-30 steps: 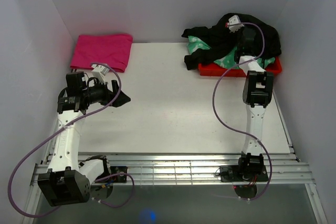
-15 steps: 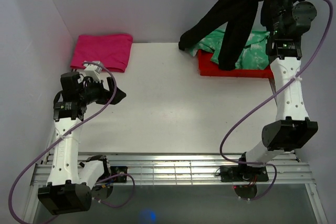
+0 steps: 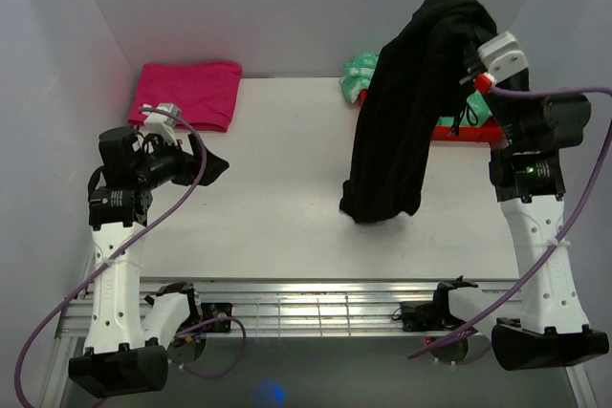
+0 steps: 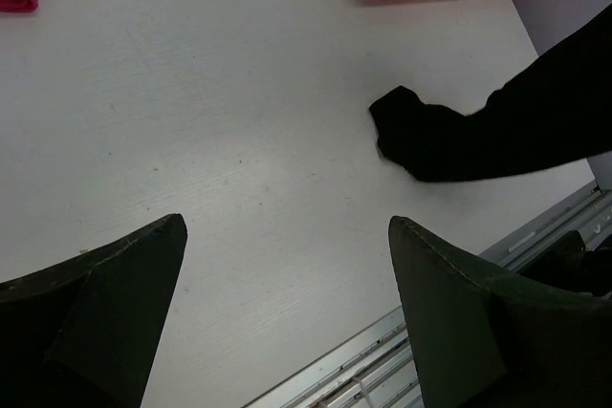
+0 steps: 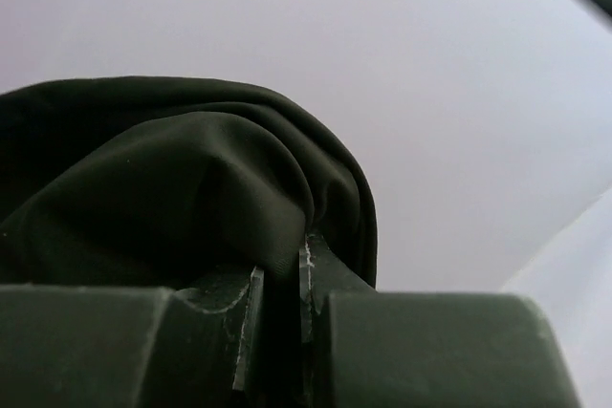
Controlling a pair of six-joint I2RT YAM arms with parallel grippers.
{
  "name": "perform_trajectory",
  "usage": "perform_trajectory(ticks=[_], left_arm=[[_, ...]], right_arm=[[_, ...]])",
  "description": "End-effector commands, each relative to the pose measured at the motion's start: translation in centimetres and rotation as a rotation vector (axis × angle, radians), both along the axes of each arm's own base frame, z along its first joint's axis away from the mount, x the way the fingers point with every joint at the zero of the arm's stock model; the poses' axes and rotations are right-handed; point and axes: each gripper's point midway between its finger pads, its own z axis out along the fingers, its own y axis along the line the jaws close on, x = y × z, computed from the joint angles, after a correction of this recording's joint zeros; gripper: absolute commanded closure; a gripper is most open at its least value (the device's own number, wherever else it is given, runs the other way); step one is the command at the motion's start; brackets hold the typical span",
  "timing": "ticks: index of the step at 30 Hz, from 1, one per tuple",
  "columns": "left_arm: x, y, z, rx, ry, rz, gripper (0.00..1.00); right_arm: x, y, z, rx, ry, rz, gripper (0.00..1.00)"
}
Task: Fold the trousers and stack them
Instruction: Move the trousers to the center of the board
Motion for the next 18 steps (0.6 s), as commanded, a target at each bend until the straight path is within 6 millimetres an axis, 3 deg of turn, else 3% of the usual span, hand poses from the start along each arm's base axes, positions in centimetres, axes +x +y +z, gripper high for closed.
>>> perform_trajectory(ticks=[1,2,4,5,7,8,10,13,16,17,18], left_arm=[[-1.5,-0.8,1.8,-0.008,-0.071,-0.054,0.02],[-1.8,-1.1,2.0,-0.013,-0.081,-0.074,0.02],[-2.5,-1.5,2.2,-0.009,-0.104,-0.104,0.02],[-2.7,-1.7,1.9,-0.01,-0.103,-0.123,0.02],[-3.4,-2.2,1.6,-0.013,-0.101,-0.173,0.02],[-3.6,-2.4,1.5,-0.014,-0.097,-0.192,0.02],[-3.8,-2.7,1.0,-0.008,-0.09,-0.235,0.03],[-3.7,-2.6,0.5,0.002,-0.089,-0.242,0.05],[-3.2,-2.4,-0.3,-0.01,-0.058,-0.214,0.05],[-3.0,-2.3,-0.6,-0.018,-0.042,-0.205,0.05],[-2.8,-2.4,-1.0,-0.021,-0.036,-0.206,0.05]], right_arm=[[-0.4,2.2,-6.3,-0.06,0.094,0.119,0.92],[-1.6,3.0,-7.3,-0.067,0.104,0.159,0.92],[-2.1,4.8,-10.8,-0.102,0.176,0.246,0.92],[-2.2,6.3,-14.3,-0.124,0.244,0.298,0.92],[-2.4,8.0,-17.4,-0.153,0.292,0.352,0.92],[-2.7,10.0,-20.3,-0.178,0.344,0.412,0.92],[-3.3,12.2,-23.1,-0.233,0.371,0.479,0.92],[-6.0,18.2,-28.8,-0.37,0.402,0.663,0.92],[-7.9,21.5,-32.8,-0.504,0.391,0.751,0.92],[-9.4,23.6,-34.9,-0.563,0.408,0.817,0.79],[-9.6,24.5,-35.6,-0.628,0.368,0.81,0.68]])
